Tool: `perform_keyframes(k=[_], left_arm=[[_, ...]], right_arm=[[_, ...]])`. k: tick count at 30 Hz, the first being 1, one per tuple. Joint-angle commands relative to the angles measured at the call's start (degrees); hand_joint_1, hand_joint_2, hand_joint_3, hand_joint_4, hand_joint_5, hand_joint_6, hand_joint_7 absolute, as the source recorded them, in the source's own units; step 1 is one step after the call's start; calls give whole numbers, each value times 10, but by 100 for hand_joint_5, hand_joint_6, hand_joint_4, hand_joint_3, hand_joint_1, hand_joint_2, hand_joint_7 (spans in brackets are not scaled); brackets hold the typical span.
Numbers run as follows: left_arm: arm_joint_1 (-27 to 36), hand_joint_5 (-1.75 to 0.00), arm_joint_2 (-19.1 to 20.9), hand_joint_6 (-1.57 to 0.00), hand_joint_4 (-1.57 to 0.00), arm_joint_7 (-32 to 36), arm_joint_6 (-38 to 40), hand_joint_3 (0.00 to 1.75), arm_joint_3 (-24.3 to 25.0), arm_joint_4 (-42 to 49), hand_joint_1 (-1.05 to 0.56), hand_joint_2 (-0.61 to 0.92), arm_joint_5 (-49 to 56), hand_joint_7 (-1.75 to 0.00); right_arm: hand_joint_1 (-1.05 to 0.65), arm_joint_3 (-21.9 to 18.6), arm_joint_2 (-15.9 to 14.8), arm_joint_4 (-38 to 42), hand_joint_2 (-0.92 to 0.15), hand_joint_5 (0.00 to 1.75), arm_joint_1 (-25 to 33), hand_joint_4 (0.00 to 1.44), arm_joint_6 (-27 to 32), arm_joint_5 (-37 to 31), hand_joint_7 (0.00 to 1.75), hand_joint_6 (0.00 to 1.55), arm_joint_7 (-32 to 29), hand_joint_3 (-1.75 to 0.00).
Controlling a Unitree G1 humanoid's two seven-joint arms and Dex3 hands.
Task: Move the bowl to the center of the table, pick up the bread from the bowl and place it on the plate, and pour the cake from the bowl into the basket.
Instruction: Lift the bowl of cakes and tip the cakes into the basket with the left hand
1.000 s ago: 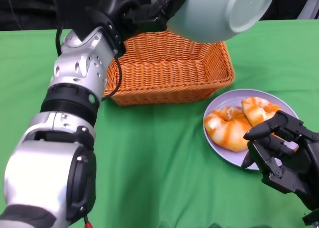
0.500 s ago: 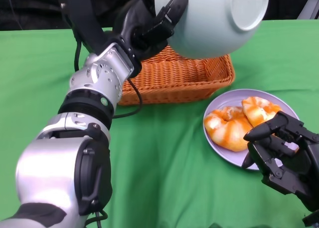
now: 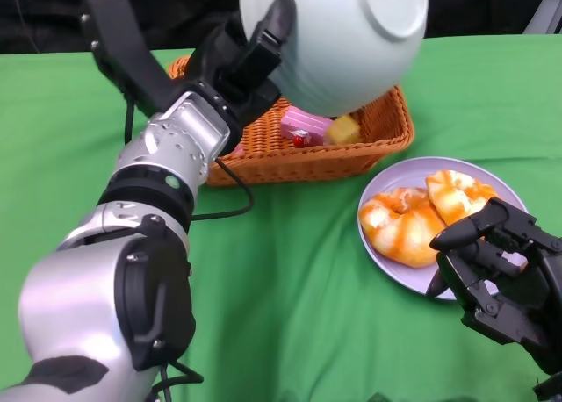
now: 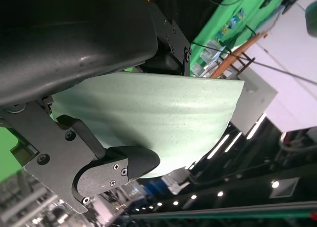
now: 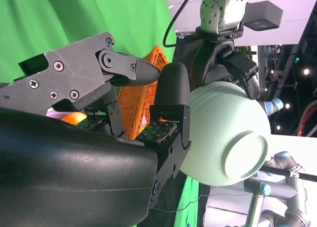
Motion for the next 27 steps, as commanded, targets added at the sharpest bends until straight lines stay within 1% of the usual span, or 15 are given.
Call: perform_keyframes(k=[1,4,5,6,7,9,11,15,16,17,18,19,21,24,27], left_arm=[[-25,-175,12,-66,-86,5,21,119,32,4,-23,54,-33,-168],[-27,-175,15,-65,-87,6,37,107,50,4,-24,59,-50,-169],[-28,-175,17,-65,-87,6,44,92,56,4,-25,67,-55,-172],[-29,-175,18,-65,-87,6,49,82,60,4,-25,71,-58,-173],[-29,-175,18,-65,-87,6,53,76,62,4,-25,73,-60,-174],[-29,-175,18,-65,-87,2,57,74,62,2,-25,74,-59,-174],[-29,-175,19,-70,-86,-13,61,74,56,-2,-24,74,-53,-166],[-30,-175,20,-72,-85,-27,59,74,40,-7,-24,75,-43,-162],[-30,-175,21,-73,-85,-36,51,72,29,-11,-25,75,-35,-158],[-30,-175,22,-72,-85,-46,44,76,17,-15,-24,72,-26,-158],[-30,-175,23,-70,-85,-57,37,85,4,-20,-24,68,-16,-162],[-30,-175,26,-69,-85,-68,31,102,-7,-25,-23,59,-6,-166],[-29,-175,32,-69,-85,-96,20,116,-29,-32,-22,53,10,-169],[-26,-175,45,-68,-84,-141,-8,122,-63,-48,-20,53,37,-170],[-26,-175,61,-75,-85,-181,-25,119,-87,-65,-23,55,54,-165]], right_arm=[[-11,-1,-2,-3,-76,157,4,62,-5,-1,121,64,-6,-66],[-10,0,-2,-6,-75,157,5,62,-3,-2,121,64,-9,-67],[-10,1,-2,-6,-75,157,6,62,-3,-4,121,64,-11,-67],[-10,1,-2,-7,-75,157,6,62,-4,-6,121,64,-12,-68],[-10,2,-2,-7,-74,158,6,62,-4,-7,121,64,-13,-68],[-10,2,-3,-6,-74,158,6,61,-6,-8,122,63,-13,-69],[-9,2,-5,-4,-75,158,6,61,-10,-5,122,63,-9,-70],[-10,1,-4,-5,-75,159,6,61,-7,-1,123,63,-7,-70],[-10,2,-4,-5,-74,159,6,61,-8,-3,123,63,-8,-69],[-10,2,-4,-5,-74,159,7,61,-10,-5,123,63,-9,-69],[-10,2,-5,-5,-74,158,7,61,-11,-8,123,63,-9,-69],[-11,2,-5,-5,-75,158,7,61,-13,-11,123,62,-10,-68],[-11,3,-5,-5,-75,158,7,61,-13,-12,123,62,-10,-67],[-10,4,-3,-6,-76,159,6,61,-12,-12,123,62,-10,-67],[-9,4,-2,-6,-75,159,4,62,-10,-11,123,63,-10,-67]])
